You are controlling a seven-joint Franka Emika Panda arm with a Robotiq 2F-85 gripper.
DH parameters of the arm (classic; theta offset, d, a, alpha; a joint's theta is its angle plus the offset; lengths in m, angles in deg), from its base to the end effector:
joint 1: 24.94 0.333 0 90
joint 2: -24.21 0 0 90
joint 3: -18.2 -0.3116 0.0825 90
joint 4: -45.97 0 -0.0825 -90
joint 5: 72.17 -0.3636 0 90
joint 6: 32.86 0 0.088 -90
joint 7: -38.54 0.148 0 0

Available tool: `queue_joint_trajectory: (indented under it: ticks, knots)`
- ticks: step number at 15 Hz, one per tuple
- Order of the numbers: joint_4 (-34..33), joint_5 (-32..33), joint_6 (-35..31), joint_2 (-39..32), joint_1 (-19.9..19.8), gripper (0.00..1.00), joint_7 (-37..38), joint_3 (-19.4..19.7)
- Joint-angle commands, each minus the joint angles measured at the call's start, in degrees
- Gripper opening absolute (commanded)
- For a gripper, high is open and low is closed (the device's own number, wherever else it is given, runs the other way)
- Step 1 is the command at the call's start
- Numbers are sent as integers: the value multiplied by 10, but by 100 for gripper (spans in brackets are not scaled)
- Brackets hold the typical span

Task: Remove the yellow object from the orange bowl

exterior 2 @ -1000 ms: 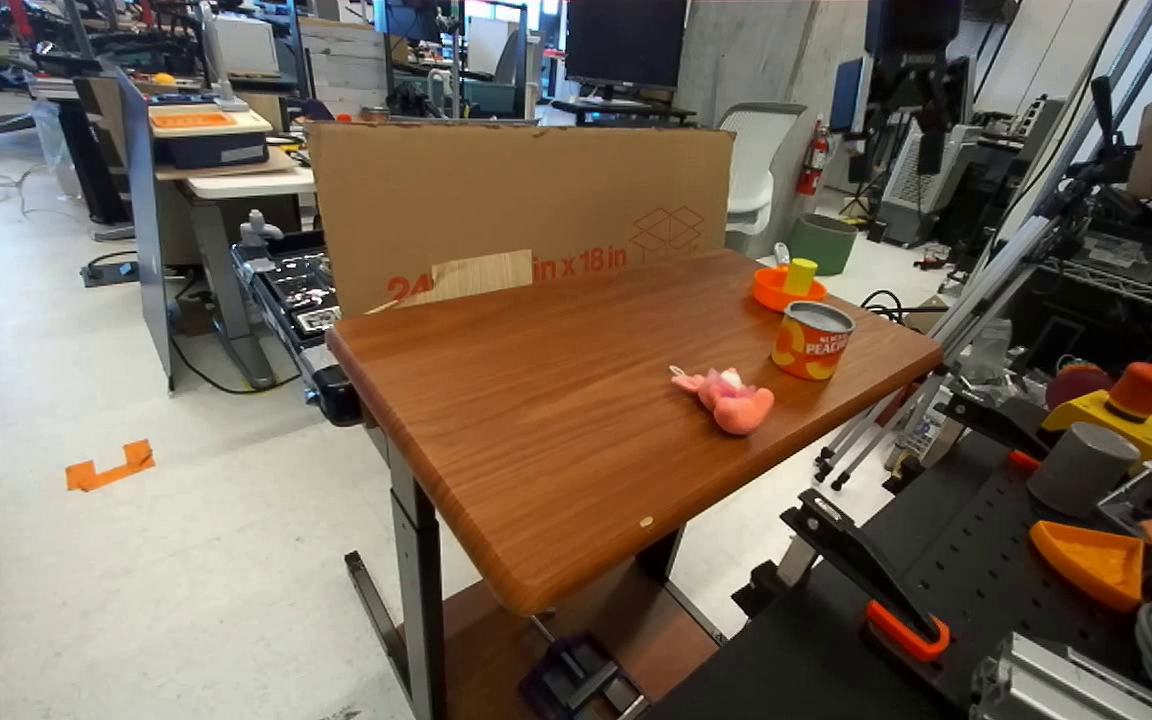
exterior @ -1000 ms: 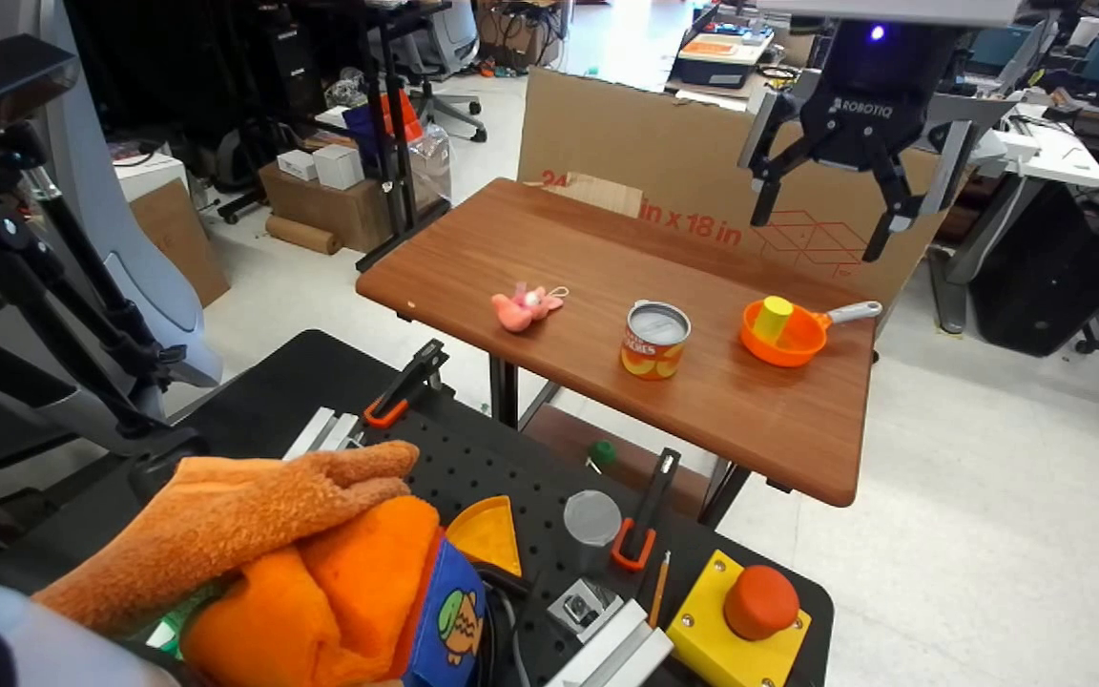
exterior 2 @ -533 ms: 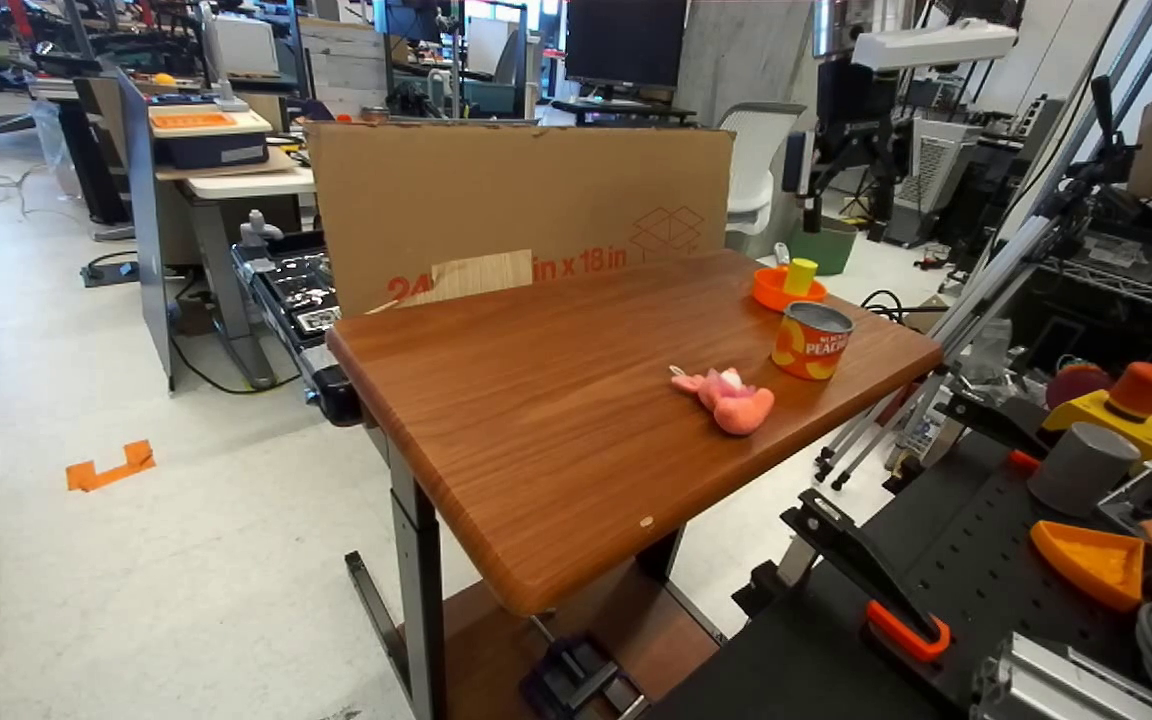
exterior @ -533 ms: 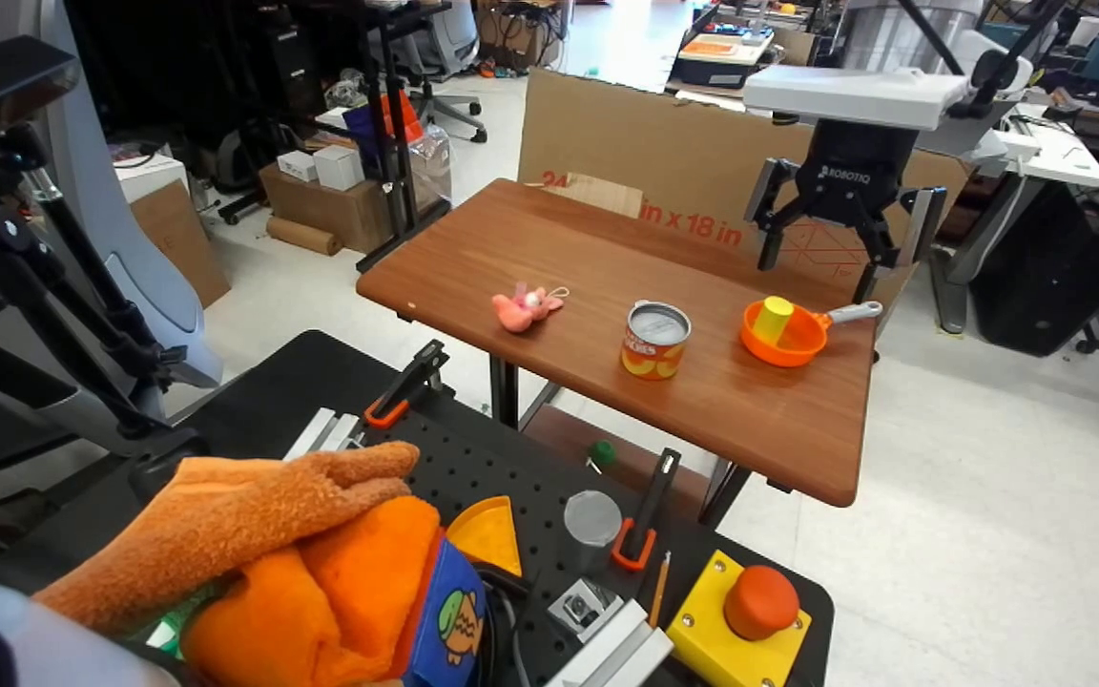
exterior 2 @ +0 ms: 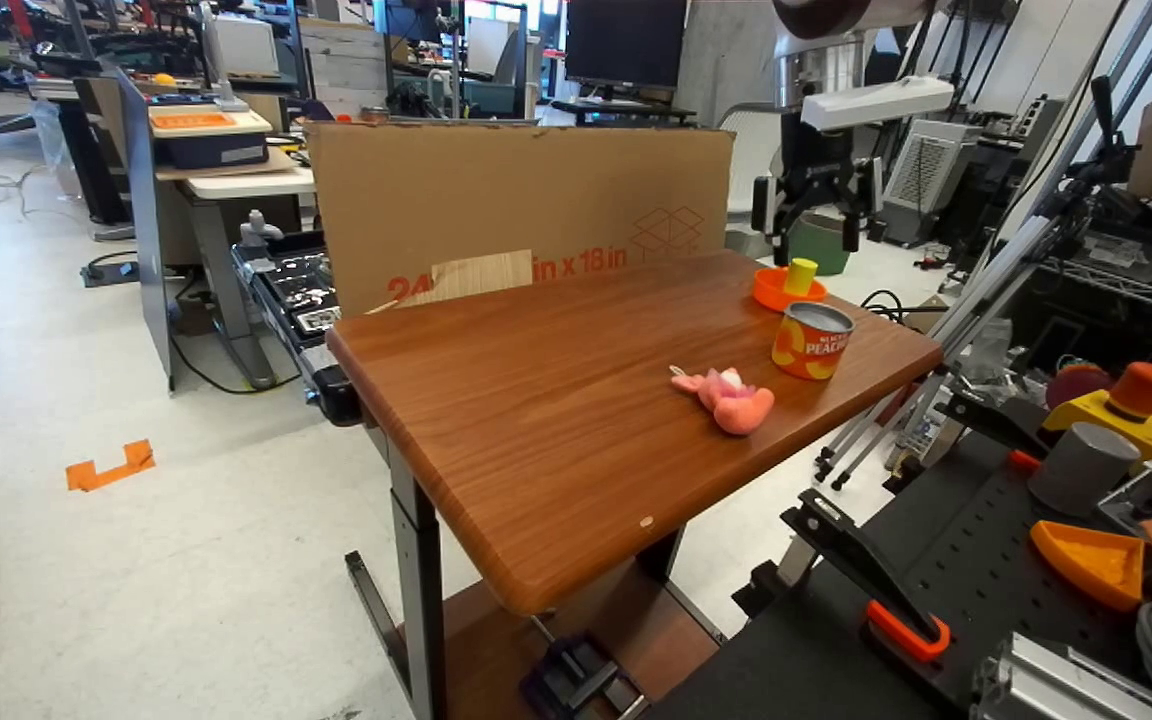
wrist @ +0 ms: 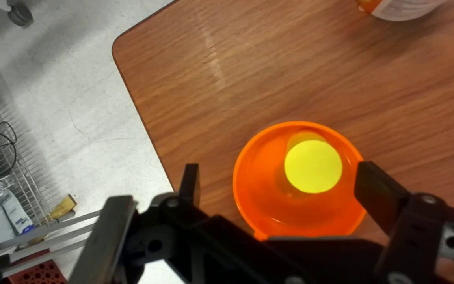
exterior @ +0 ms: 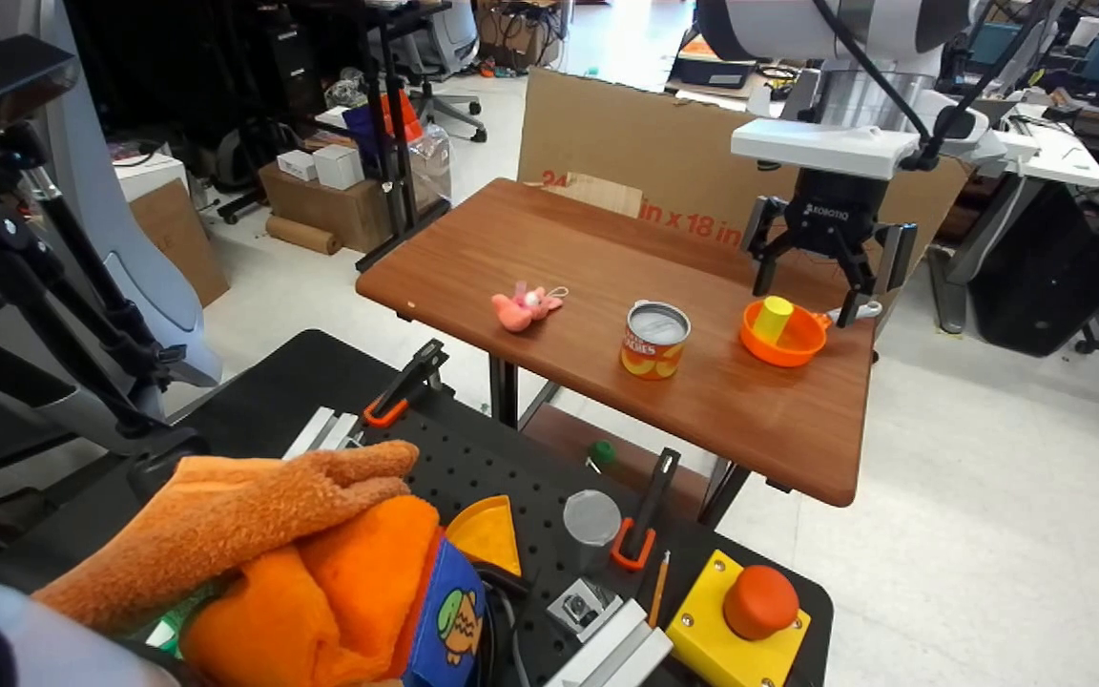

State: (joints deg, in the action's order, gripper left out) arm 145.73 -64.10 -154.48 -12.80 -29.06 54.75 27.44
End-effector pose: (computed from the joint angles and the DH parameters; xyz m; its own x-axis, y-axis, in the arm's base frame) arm 0.5927 -0.1491 0.1641 0.8888 -0.4120 -0.2006 -0.3577 -0.8974 0.2583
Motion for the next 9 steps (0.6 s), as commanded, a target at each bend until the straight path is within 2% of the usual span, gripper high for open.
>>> queue_joint_trajectory:
  ticks: [1, 4, 6, 9]
  knots:
    - [-27, 14, -11, -33, 17, 100, 23, 10]
    - [-32, 18, -13, -46, 23, 100, 31, 12]
    - [-35, 15, -8, -48, 26, 74, 36, 11]
    - [-42, 6, 4, -47, 27, 53, 46, 9]
